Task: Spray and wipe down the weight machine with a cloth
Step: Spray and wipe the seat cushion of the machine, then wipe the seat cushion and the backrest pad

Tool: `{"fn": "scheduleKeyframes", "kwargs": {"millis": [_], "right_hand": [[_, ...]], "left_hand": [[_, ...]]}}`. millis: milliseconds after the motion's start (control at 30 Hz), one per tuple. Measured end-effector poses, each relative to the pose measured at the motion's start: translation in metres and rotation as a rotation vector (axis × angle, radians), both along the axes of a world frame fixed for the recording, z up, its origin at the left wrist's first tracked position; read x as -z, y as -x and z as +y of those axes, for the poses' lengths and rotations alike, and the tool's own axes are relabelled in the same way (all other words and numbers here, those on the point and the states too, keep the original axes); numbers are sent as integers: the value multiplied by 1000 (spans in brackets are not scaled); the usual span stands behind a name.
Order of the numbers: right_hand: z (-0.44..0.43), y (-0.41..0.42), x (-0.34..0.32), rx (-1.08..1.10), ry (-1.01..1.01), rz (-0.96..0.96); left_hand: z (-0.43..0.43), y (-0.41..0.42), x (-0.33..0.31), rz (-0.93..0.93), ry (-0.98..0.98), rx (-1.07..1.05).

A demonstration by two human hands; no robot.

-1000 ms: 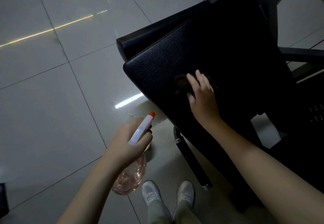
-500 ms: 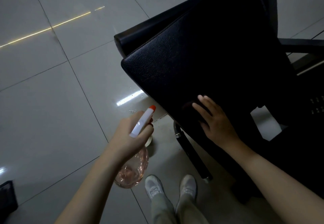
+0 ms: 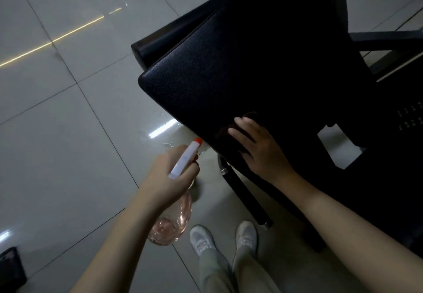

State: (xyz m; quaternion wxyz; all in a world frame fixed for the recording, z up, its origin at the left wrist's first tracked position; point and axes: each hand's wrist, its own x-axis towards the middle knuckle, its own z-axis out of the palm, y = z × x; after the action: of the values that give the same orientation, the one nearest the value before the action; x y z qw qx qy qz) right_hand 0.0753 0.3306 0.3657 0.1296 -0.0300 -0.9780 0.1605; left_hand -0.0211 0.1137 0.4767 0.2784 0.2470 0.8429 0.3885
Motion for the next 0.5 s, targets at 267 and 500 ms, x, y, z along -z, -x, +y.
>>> {"fn": "scheduleKeyframes", "kwargs": {"millis": [267, 500], "right_hand": [[22, -13, -3, 363, 153, 13], [49, -19, -9, 486, 292, 27]], "left_hand": [[16, -14, 6, -34, 37, 88], [23, -21, 9, -17, 127, 274]]}}
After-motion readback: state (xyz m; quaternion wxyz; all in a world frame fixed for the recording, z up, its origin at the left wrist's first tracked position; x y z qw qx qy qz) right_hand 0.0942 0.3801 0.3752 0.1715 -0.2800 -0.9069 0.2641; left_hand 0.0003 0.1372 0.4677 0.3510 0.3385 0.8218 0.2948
